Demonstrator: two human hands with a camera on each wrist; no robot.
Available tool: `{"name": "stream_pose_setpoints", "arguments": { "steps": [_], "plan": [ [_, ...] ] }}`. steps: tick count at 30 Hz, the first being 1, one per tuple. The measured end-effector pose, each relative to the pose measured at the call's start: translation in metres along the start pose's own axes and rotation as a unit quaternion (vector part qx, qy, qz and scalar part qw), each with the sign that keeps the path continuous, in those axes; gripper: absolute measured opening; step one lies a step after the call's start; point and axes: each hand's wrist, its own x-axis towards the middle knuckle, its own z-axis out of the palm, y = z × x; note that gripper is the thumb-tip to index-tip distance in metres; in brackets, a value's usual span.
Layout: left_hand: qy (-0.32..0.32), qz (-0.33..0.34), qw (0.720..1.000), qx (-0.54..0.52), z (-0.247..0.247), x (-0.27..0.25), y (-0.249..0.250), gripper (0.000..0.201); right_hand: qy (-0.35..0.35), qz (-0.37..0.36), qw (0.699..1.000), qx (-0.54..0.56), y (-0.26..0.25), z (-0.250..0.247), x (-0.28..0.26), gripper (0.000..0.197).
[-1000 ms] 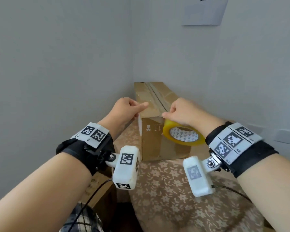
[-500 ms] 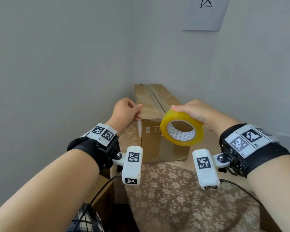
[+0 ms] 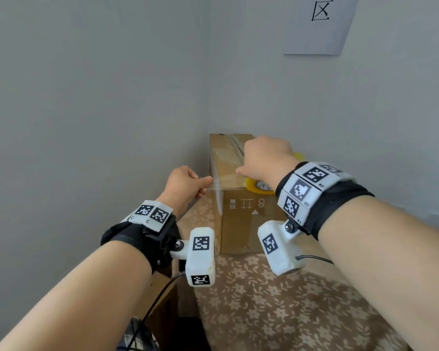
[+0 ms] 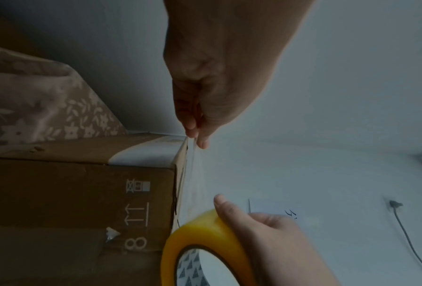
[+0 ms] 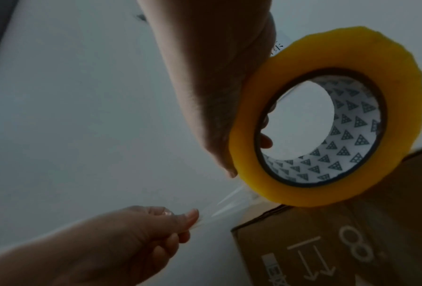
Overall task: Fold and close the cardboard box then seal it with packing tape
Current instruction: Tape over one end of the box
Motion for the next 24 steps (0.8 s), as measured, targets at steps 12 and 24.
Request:
{"name": "stream_pose_setpoints", "arguments": {
  "steps": [12, 24],
  "plan": [
    [-0.007, -0.056, 0.998, -0.024, 0.018, 0.017, -0.013, 0.025, -0.041, -0.004, 0.989, -0.143, -0.009, 0.014, 0.022, 0.017],
    [-0.007, -0.061, 0.998, 0.019, 0.028, 0.022, -0.019, 0.052, 0.040, -0.071, 0.985, -0.149, -0.005, 0.014, 0.034, 0.038]
  ]
}}
